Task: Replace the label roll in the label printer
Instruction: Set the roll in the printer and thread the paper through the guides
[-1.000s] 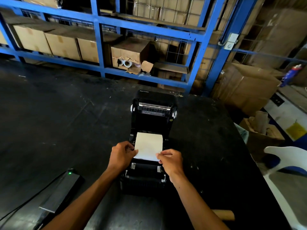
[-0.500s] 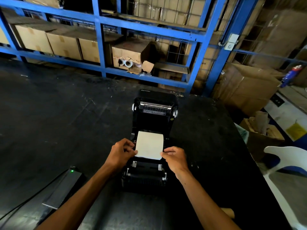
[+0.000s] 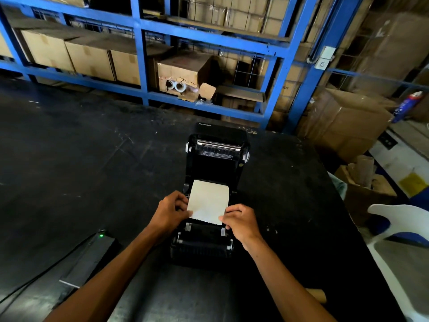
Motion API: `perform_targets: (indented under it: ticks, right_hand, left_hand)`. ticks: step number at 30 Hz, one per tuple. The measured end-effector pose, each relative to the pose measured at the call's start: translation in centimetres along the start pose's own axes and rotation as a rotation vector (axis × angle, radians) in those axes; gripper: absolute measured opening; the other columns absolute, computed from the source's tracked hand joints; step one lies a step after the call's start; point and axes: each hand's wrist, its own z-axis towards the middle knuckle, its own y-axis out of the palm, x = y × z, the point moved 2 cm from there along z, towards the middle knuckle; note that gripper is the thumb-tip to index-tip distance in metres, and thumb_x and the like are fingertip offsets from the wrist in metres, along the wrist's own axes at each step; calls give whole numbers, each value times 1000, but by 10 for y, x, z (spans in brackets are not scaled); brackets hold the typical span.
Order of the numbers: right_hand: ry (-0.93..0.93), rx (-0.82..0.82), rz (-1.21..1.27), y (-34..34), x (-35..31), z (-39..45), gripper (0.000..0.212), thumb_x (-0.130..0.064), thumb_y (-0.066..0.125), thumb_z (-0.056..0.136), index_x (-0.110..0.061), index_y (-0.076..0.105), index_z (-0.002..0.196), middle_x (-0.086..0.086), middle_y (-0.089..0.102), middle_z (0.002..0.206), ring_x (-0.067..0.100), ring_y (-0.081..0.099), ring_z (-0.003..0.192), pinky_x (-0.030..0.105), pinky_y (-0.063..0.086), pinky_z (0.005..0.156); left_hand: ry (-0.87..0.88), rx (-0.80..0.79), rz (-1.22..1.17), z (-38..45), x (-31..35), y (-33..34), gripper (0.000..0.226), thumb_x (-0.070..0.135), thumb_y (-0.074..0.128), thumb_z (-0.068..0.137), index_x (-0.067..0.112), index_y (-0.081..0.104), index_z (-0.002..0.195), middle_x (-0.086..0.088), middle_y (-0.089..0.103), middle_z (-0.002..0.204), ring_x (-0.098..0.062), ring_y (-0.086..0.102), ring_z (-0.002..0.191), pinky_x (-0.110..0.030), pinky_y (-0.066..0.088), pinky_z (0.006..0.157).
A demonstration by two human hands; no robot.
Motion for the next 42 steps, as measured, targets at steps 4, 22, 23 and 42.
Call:
perform_targets:
  ticks: [4, 22, 23, 42]
  right_hand:
    - [-9, 79, -7, 2, 2, 1, 15, 5, 68, 75, -3, 62, 87, 12, 69, 78, 7, 51, 38, 18, 42, 39]
    - [-41, 43, -58, 2, 12, -1, 25, 3, 62, 82, -13, 49, 96, 13, 66, 85, 9, 49, 39, 16, 38, 36]
    - [-44, 40, -72, 3, 12, -1, 25, 3, 61, 83, -12, 49, 98, 14, 66, 87, 10, 50, 41, 16, 38, 37]
    - [-61, 55, -174, 5, 15, -6, 28, 3, 56, 81, -13, 47, 102, 8, 62, 89, 14, 59, 58, 22, 50, 45]
  left_hand:
    - [-9, -4, 23, 1, -2, 2, 27, 0, 77, 73, 14, 54, 79, -2, 65, 63, -10, 57, 57, -20, 46, 54]
    - [-25, -6, 91, -1, -8, 5, 25, -3, 67, 79, 14, 49, 80, -7, 68, 70, -12, 61, 60, -17, 45, 56]
    - [-16, -9, 111, -1, -8, 5, 24, -3, 67, 80, 13, 49, 80, -8, 68, 70, -14, 62, 62, -19, 48, 58]
    - [53, 8, 331, -1, -12, 11, 26, -1, 65, 78, 18, 48, 71, -10, 67, 73, -24, 66, 68, -42, 58, 68]
